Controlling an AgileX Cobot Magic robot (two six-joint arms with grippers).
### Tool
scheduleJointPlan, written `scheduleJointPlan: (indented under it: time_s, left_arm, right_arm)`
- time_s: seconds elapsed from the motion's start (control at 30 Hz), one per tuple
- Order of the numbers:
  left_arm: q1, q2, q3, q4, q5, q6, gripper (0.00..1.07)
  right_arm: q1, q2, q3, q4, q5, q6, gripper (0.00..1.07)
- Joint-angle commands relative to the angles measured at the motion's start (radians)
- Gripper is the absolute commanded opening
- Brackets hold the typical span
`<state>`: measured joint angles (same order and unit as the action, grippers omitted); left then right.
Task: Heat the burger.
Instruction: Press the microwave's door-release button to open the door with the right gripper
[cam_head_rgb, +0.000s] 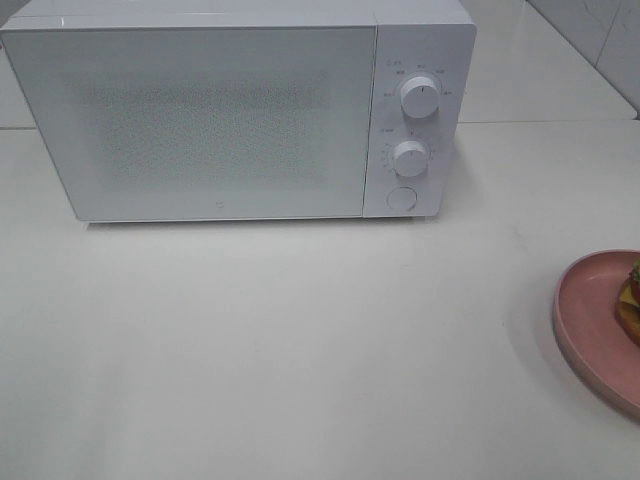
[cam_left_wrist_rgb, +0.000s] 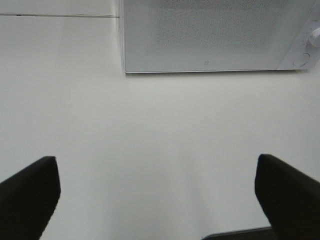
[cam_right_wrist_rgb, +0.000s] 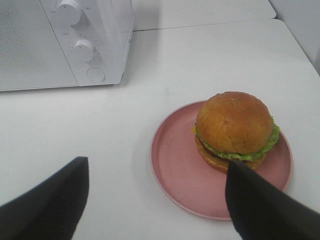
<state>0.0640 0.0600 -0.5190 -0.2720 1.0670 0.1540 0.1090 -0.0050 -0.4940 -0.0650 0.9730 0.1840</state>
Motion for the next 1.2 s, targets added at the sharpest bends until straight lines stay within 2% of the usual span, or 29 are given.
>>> scheduleJointPlan:
  time_s: [0.03, 0.5, 0.7, 1.2]
  left_arm:
    - [-0.005, -0.002, 0.002, 0.002, -0.003, -0.005, 0.98]
    - [-0.005, -0.002, 0.002, 0.004, -0.002, 0.001, 0.98]
    - [-0.005, -0.002, 0.002, 0.004, -0.002, 0.001, 0.98]
    - [-0.005, -0.002, 0.002, 0.004, -0.002, 0.001, 0.98]
  right_arm:
    - [0.002, -0.026, 0.003, 0.003, -0.011, -0.003, 0.73]
    - [0.002, -0.026, 0.003, 0.003, -0.011, -0.001, 0.73]
    - [0.002, -0.004, -0.028, 0.000, -0.099, -0.001, 0.73]
    - [0.002, 0.300, -0.029, -0.006, -0.376, -0.001, 0.73]
